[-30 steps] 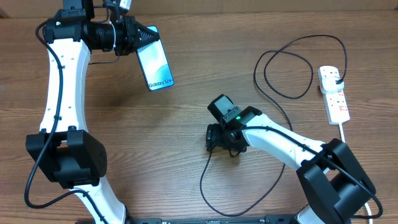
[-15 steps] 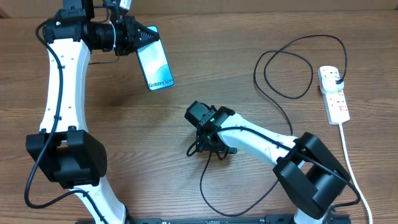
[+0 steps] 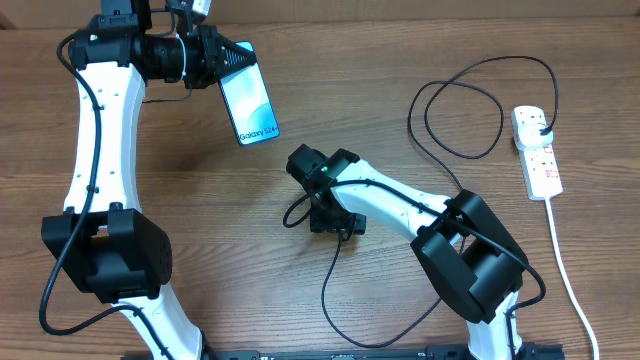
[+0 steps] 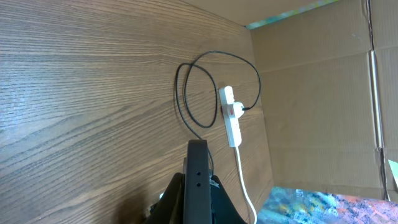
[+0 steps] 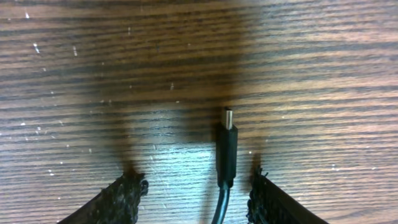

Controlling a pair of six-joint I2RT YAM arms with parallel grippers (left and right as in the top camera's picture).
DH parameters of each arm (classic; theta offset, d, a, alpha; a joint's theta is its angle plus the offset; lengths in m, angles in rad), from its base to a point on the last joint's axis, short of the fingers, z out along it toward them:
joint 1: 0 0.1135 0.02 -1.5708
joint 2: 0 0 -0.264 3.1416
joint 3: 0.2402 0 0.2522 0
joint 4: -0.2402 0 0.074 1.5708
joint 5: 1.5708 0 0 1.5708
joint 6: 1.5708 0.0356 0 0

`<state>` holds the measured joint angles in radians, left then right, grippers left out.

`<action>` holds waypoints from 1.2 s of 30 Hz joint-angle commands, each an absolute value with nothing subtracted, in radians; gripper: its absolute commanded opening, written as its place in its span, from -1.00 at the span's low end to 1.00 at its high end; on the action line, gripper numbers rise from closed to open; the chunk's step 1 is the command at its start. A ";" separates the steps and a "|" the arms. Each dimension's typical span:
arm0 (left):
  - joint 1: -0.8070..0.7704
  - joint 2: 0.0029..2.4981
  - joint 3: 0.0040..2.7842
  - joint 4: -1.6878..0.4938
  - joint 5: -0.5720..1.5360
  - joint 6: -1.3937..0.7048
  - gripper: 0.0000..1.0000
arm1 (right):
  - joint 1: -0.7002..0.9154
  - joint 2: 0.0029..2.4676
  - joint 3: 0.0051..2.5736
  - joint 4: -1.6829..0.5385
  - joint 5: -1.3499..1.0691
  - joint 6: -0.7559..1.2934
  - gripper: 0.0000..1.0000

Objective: Plug charger to phone and switch on socket
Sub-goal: 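Lower the right gripper and close it on the cable plug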

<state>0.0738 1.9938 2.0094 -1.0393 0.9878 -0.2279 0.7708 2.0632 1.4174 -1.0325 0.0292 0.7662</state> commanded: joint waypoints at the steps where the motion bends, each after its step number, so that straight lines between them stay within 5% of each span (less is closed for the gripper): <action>1: 0.073 1.975 2.026 -1.036 1.014 -0.205 -0.92 | 0.762 2.110 1.411 -1.039 0.035 0.758 0.13; 8: 0.073 1.975 2.026 -1.040 1.014 -0.205 -0.91 | 0.752 2.110 1.411 -1.020 -0.007 0.699 -0.13; 36: 0.073 1.975 2.026 -1.043 0.998 -0.205 -0.92 | 0.727 2.110 1.411 -1.015 -0.020 0.703 -0.67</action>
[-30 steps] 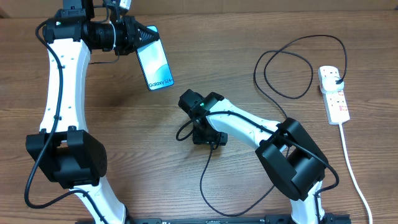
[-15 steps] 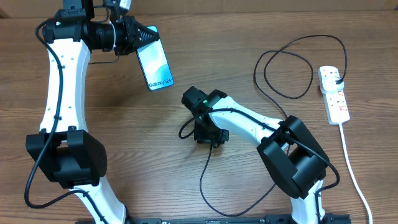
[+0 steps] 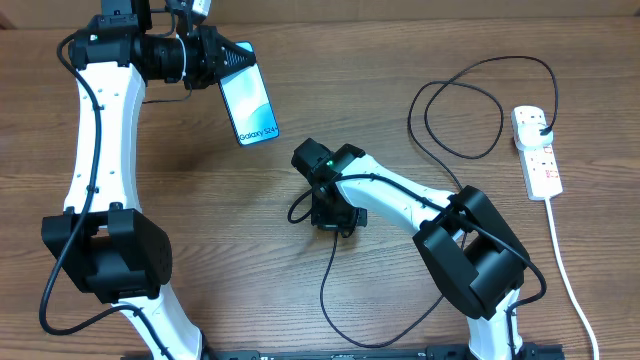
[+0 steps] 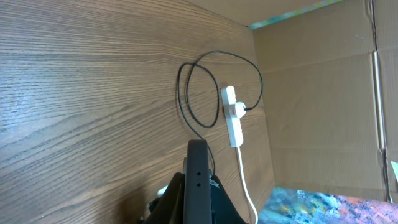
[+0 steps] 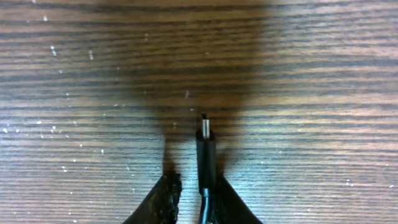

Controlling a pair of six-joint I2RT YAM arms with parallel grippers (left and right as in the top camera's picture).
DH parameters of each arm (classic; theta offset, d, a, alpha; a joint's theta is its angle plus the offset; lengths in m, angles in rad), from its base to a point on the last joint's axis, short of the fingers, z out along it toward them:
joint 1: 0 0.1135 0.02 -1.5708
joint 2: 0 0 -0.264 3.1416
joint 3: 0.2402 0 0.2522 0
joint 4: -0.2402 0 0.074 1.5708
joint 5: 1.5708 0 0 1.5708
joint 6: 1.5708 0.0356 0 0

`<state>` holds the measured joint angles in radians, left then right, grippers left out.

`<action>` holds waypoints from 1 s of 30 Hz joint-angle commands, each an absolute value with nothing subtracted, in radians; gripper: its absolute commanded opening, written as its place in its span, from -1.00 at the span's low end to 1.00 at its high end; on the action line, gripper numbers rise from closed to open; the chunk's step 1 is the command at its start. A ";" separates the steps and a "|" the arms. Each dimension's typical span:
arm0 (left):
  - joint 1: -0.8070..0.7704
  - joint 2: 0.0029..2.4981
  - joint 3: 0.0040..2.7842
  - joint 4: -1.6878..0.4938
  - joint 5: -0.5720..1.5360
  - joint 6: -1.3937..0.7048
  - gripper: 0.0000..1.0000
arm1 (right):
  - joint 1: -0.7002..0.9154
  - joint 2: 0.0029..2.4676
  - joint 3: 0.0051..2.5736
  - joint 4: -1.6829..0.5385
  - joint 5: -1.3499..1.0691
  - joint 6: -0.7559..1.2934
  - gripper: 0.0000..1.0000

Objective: Plug charger to phone and switch on socket
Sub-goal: 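Lower the right gripper and close it on the cable plug, then lift the plug with the right gripper toward the phone's bottom edge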

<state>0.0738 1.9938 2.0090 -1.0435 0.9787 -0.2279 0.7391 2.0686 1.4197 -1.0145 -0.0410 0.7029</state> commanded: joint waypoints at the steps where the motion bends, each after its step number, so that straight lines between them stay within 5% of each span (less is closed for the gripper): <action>1: 0.073 1.975 2.026 -1.044 0.998 -0.205 -0.91 | 0.727 2.110 1.411 -1.015 -0.021 0.704 -0.70; 7: 0.073 1.975 2.026 -1.043 0.998 -0.205 -0.92 | 0.726 2.110 1.411 -1.016 -0.021 0.706 -0.88; 30: 0.115 1.975 2.026 -0.952 1.177 -0.278 -0.92 | 0.557 2.110 1.595 -1.060 -0.176 0.697 -0.92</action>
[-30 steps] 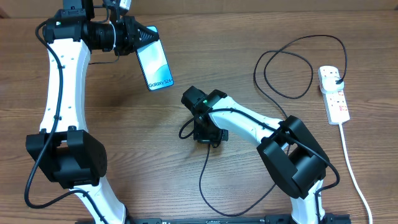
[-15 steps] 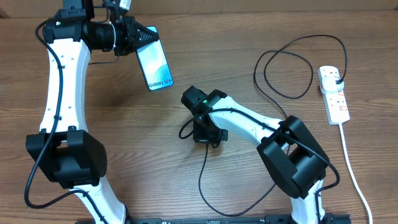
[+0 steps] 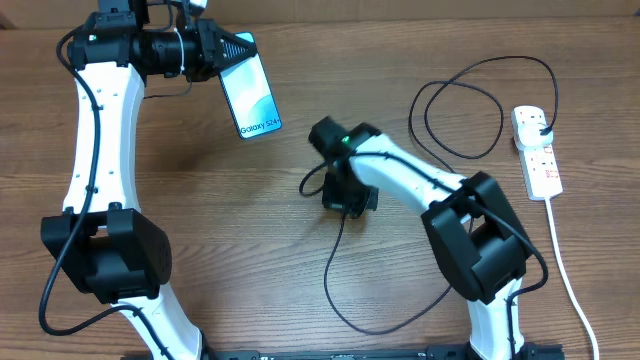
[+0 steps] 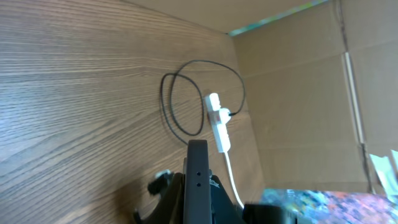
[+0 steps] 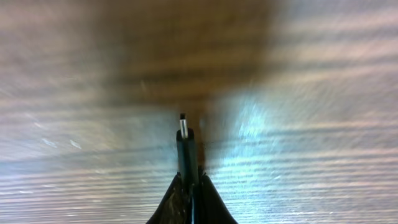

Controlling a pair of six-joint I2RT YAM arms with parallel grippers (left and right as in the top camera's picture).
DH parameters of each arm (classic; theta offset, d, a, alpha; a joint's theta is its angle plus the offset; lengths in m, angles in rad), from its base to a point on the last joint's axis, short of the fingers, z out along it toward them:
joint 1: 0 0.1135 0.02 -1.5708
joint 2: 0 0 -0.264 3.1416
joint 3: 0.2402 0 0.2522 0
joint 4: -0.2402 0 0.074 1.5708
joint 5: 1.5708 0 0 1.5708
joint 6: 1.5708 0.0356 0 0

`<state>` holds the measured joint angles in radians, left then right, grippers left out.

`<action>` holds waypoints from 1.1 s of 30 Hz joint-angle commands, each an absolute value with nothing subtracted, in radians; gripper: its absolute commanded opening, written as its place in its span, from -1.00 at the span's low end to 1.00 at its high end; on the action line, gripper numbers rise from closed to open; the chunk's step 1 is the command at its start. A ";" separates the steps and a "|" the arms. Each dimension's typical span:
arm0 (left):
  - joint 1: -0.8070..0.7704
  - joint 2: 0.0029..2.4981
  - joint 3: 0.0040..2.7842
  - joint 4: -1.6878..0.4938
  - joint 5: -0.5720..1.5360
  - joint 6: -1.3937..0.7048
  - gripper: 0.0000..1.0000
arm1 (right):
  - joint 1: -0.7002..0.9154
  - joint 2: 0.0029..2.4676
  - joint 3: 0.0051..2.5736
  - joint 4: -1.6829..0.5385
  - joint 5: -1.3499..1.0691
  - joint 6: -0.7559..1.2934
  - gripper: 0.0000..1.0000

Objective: Plug charger to phone and switch on socket
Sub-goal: 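Lift the plug with the right gripper toward the phone's bottom edge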

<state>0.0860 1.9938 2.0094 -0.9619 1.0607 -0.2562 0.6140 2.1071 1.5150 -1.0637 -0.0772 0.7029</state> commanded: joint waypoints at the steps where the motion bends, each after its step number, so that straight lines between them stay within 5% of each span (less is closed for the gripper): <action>1: 0.123 1.975 2.026 -0.945 1.214 -0.278 -0.92 | 0.534 2.110 1.616 -1.052 -0.243 0.679 -0.92; 10: 0.162 1.975 2.026 -0.723 1.514 -0.437 -0.92 | 0.408 2.110 1.709 -0.809 -1.019 0.351 -0.92; 24: 0.165 1.975 2.026 -0.612 1.452 -0.527 -0.92 | 0.422 2.110 1.709 -0.719 -1.315 -0.131 -0.92; 33: 0.165 1.975 2.026 -0.603 1.293 -0.528 -0.92 | 0.415 2.109 1.711 -0.539 -1.569 -0.083 -0.92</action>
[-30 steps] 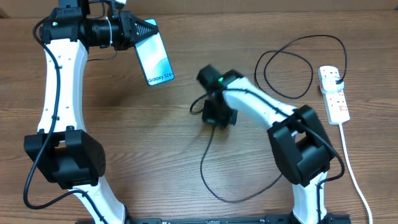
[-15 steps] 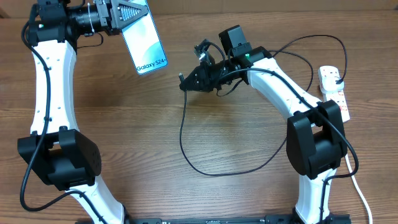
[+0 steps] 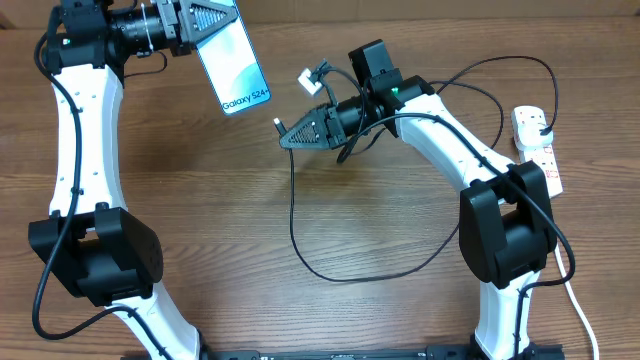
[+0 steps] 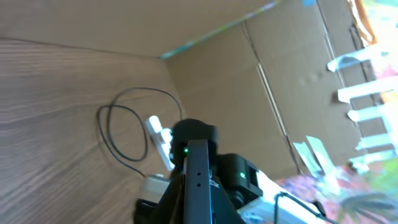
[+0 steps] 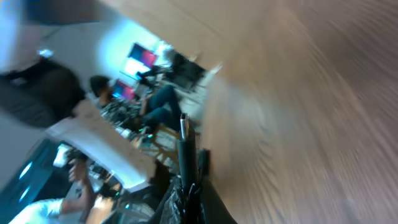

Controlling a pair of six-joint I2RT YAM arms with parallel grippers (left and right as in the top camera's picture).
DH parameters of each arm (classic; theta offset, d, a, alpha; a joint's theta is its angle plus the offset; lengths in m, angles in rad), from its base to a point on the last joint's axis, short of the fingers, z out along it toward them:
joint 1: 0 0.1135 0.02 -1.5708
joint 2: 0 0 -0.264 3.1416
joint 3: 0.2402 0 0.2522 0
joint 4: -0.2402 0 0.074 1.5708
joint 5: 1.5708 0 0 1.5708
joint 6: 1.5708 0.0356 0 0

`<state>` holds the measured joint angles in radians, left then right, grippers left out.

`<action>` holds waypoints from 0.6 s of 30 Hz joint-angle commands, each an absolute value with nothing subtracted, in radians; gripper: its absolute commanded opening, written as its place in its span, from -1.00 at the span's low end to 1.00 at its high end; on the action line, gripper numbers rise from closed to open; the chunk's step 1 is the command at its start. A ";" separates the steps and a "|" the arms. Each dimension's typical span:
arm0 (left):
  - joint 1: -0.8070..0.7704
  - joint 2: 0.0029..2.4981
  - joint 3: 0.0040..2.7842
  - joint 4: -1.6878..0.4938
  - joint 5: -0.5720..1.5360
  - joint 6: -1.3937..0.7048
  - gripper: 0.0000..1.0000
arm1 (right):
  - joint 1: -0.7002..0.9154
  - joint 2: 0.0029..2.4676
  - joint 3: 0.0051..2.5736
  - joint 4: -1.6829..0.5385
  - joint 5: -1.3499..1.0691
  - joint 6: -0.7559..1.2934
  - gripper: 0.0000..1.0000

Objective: Plug charger to phone and switch on socket
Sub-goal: 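Lift the plug with the right gripper toward the phone's bottom edge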

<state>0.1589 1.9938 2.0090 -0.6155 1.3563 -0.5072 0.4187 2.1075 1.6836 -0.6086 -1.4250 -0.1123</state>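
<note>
The phone (image 3: 232, 62), screen lit, hangs tilted above the table's far left, and my left gripper (image 3: 195, 22) is shut on its upper end. In the left wrist view the phone (image 4: 198, 180) shows edge-on as a dark bar between the fingers. My right gripper (image 3: 292, 134) is lifted off the table and points left toward the phone's lower end. It is shut on the black charger plug (image 3: 277, 124), whose metal tip sticks out a short way from the phone. That plug (image 5: 185, 142) stands up from the shut right gripper (image 5: 186, 194). The white socket strip (image 3: 537, 150) lies at the right.
The black charger cable (image 3: 300, 235) hangs from the plug and loops over the table's middle, then coils near the strip. Another plug sits in the strip's far end. A cardboard wall (image 4: 261, 81) rises beyond the table's right and far sides.
My right gripper, then low over the table's middle with the plug, is now raised and turned left toward the phone. The left gripper has carried the phone a little farther back and left.
At first my right gripper stood open around the charger plug lying on the table, while the left held the phone up. Then it was shut on the plug. Then the plug was off the table, and now it is held up near the phone's lower end.
</note>
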 commanded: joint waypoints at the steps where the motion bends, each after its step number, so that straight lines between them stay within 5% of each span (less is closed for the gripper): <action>1: 0.165 1.975 2.026 -0.595 1.283 -0.528 -0.92 | 0.415 2.109 1.711 -0.507 -1.564 -0.049 -0.92; 18: 0.154 1.975 2.026 -0.519 1.224 -0.541 -0.92 | 0.419 2.109 1.711 -0.172 -1.489 0.493 -0.92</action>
<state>0.1589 1.9938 2.0090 -0.5262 1.2144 -0.5190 0.4187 2.1078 1.6886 -0.2180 -1.4849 0.3264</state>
